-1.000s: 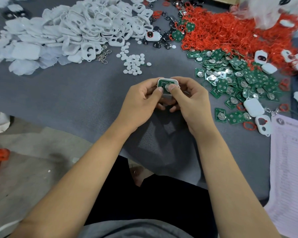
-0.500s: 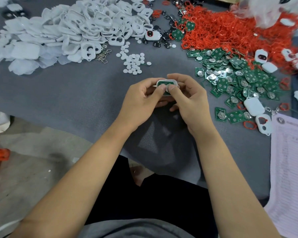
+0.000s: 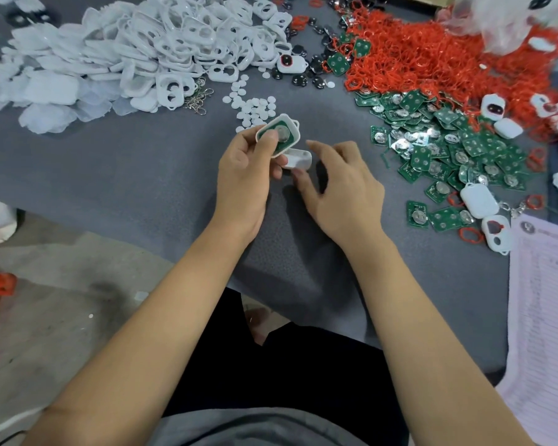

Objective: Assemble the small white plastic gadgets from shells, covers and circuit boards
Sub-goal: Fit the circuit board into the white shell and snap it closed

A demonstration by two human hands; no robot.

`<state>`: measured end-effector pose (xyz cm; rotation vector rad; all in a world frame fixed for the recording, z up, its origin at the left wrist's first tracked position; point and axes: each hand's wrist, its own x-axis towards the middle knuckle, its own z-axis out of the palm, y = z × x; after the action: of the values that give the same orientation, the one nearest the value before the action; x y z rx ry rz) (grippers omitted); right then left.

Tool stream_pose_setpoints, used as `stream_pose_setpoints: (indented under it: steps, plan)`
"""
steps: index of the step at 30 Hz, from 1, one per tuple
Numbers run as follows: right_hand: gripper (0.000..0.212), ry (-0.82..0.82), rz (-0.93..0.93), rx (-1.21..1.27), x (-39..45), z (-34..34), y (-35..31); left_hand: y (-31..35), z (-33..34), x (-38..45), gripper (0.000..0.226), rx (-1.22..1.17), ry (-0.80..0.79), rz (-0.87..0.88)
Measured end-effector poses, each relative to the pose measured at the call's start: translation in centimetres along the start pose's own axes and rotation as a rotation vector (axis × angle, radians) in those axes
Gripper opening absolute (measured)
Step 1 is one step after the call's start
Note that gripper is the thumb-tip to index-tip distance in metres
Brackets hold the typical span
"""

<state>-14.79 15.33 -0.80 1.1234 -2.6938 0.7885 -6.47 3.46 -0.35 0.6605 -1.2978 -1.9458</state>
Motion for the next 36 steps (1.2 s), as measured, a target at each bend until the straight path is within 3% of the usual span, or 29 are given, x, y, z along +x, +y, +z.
stream_pose_setpoints:
  steps: [3, 9, 12, 15, 24, 30, 36]
  plan:
    - [0.049, -0.014, -0.039, -0.094, 0.3, 0.2, -0.1, 0.1, 0.0, 0.0, 0.008, 0.0, -0.006, -0.017]
    - [0.031, 0.008, 0.041, 0.041, 0.3, 0.1, 0.3, 0.1, 0.1, -0.5, 0.008, 0.045, -0.052, 0.002]
    - [0.016, 0.123, 0.122, 0.294, 0.2, -0.2, 0.5, 0.2, 0.0, -0.7, 0.014, 0.051, -0.108, 0.003]
    - [0.014, 0.236, 0.202, 0.598, 0.2, -0.9, 0.9, 0.3, 0.1, -0.8, 0.015, 0.054, -0.138, 0.013]
    - [0.019, 0.092, 0.296, 1.257, 0.1, -1.5, 0.1, 0.5, 0.3, -1.1, 0.011, 0.038, -0.144, 0.053]
    - [0.006, -0.005, 0.334, 1.461, 0.0, -1.9, 0.0, 0.4, 0.2, -1.0, 0.014, 0.114, -0.174, 0.035]
    - [0.011, -0.033, 0.413, 1.496, 0.0, -2.1, -0.2, 0.0, 0.2, -0.7, 0.017, 0.153, -0.188, -0.026]
